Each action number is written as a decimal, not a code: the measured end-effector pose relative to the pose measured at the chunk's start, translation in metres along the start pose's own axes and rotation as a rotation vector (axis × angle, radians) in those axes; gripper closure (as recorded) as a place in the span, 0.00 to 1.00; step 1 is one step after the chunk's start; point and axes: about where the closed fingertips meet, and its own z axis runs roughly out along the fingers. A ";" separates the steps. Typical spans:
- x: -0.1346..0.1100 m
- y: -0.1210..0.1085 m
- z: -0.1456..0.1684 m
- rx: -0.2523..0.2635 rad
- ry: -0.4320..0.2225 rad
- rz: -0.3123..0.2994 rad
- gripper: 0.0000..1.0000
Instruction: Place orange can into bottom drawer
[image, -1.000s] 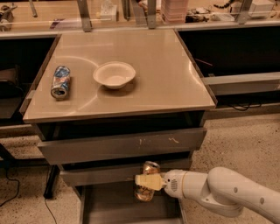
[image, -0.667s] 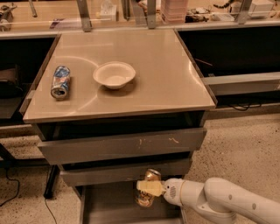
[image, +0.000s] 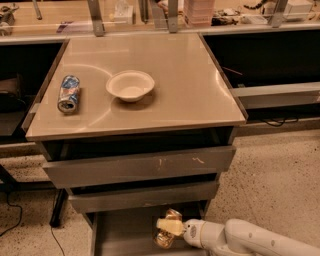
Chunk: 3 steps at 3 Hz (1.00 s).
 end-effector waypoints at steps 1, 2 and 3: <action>0.000 0.000 0.000 0.000 0.000 0.000 1.00; 0.008 -0.016 0.024 -0.022 -0.005 0.046 1.00; 0.012 -0.059 0.078 -0.029 -0.035 0.148 1.00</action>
Offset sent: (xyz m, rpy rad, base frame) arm 0.0193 0.0371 -0.1004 0.1406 0.0996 -0.0755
